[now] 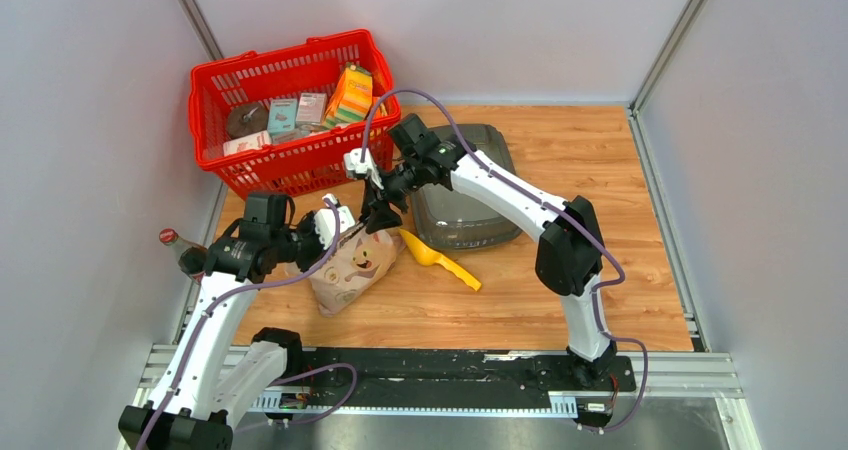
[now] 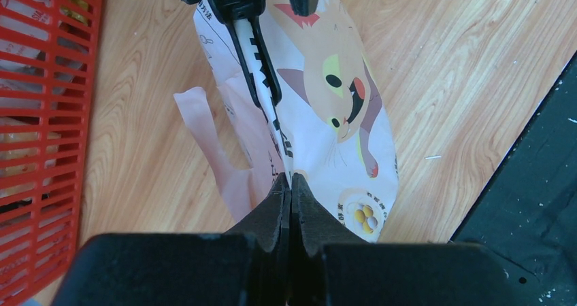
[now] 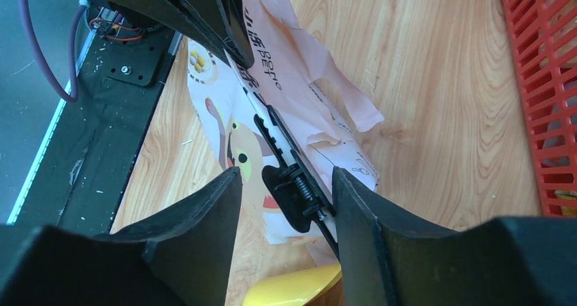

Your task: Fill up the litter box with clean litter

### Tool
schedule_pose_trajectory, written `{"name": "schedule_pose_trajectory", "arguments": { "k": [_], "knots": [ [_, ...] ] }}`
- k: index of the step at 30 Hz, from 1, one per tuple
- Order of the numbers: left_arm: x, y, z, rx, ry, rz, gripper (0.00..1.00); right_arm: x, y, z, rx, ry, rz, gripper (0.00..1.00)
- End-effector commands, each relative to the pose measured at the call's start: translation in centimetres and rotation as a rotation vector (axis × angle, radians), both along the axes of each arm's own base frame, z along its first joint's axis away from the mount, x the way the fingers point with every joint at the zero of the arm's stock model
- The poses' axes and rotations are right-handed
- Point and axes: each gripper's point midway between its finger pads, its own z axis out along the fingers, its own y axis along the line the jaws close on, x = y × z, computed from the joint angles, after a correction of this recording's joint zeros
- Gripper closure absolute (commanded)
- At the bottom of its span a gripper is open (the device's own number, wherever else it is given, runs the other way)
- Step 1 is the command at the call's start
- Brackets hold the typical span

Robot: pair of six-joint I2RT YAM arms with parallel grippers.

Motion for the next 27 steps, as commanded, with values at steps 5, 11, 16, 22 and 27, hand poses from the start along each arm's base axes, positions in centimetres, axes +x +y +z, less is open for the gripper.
{"name": "schedule_pose_trajectory", "arguments": {
  "k": [5,11,16,22,27],
  "knots": [
    [2.8,-2.0,5.8,-0.104,-0.250,-0.072,1.00,0.5,0.8,2.3,0.070,-0.073,-0.002,0.44],
    [2.9,-1.9,5.8,-0.103,-0.250,-0.067,1.00,1.4,1.3,2.6,0.100,-0.113,-0.033,0.54],
    [3.0,-1.9,5.7,-0.101,-0.248,-0.063,1.00,1.9,1.4,2.4,0.099,-0.125,-0.047,0.77],
    [3.6,-1.7,5.8,-0.100,-0.255,-0.035,1.00,2.8,0.7,6.1,0.183,-0.100,-0.111,1.00],
    [4.7,-1.6,6.0,-0.121,-0.274,0.013,1.00,3.5,-1.6,10.0,0.243,0.014,-0.174,1.00]
  ]
}}
